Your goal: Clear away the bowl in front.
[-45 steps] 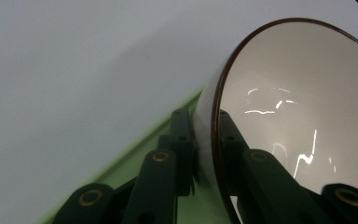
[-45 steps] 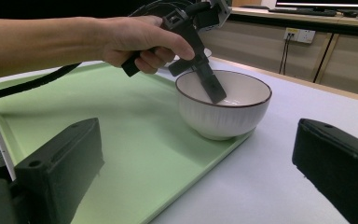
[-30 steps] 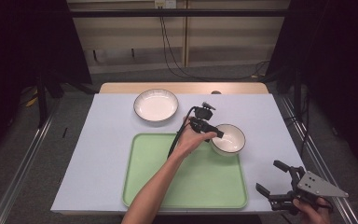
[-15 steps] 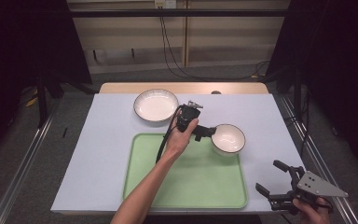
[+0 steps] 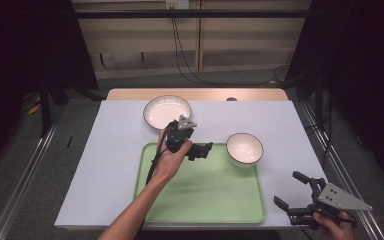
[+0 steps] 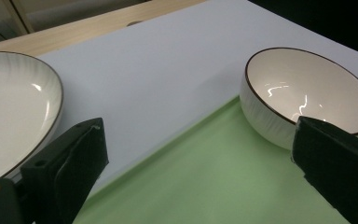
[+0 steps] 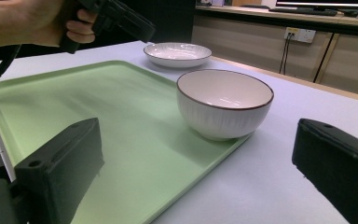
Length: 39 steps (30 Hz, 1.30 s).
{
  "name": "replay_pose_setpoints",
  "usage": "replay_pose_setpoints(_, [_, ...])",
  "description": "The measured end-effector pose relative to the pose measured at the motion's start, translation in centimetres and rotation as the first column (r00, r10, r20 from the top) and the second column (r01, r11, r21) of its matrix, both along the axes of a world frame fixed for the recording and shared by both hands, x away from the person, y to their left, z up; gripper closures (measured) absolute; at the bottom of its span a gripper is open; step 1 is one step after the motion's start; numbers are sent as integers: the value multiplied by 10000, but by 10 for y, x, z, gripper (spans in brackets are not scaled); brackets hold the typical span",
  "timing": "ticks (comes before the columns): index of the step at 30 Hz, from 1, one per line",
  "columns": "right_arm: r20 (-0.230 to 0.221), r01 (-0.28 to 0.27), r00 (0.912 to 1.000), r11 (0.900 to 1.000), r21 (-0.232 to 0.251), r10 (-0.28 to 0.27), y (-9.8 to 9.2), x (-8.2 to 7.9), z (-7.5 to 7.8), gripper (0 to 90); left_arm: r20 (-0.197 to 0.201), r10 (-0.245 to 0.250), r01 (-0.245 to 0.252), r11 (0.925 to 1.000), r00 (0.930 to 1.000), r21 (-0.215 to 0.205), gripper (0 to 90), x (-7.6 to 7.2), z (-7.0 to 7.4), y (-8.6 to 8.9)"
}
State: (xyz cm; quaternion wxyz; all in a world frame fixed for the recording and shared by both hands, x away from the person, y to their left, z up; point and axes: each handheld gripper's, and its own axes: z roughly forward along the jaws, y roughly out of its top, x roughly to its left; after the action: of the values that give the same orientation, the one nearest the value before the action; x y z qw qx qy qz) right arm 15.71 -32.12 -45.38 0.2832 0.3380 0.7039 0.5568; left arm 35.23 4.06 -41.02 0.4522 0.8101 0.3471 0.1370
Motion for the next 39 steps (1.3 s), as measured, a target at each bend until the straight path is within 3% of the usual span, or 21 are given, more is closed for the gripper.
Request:
replay_pose_setpoints(5, [14, 31, 10000, 10000, 17, -31, 0, 0, 0, 17, -162, 233, -241, 9987, 9996, -460, 35, -9, -1, 18])
replay_pose_setpoints(7, [6, 35, 10000, 10000, 25, -35, 0, 0, 0, 17, -81, 141, -144, 9992, 9999, -373, 38, -13, -2, 25])
replay_pose_setpoints(13, [-36, 81, 10000, 10000, 16, -81, 1, 0, 0, 17, 36, 472, -470, 9980, 9989, -419, 35, -29, -1, 47])
replay_pose_setpoints(15, [-12, 32, 10000, 10000, 35, -32, 1, 0, 0, 17, -129, 541, -549, 9957, 9985, -741, 35, -34, -2, 54])
replay_pose_setpoints(22, [-32, 33, 10000, 10000, 1, -33, 1, 0, 0, 17, 413, 935, -914, 9946, 9948, -492, 30, -55, -4, 76])
replay_pose_setpoints(28, [-71, 58, 10000, 10000, 12, -58, 1, 0, 0, 17, 603, 1204, -1191, 9926, 9909, -242, 30, -69, -9, 91])
replay_pose_setpoints(32, [-47, 77, 10000, 10000, -7, -77, 1, 0, 0, 17, 569, 1554, -1529, 9871, 9862, -468, 30, -75, -11, 102])
replay_pose_setpoints(38, [1, 77, 10000, 10000, 12, -77, 1, 0, 1, 17, 652, 1575, -1533, 9860, 9854, -655, 26, -87, -13, 116])
replay_pose_setpoints(39, [9, 53, 10000, 10000, 15, -53, 1, 0, 1, 18, 706, 1608, -1572, 9861, 9845, -533, 25, -89, -14, 119])
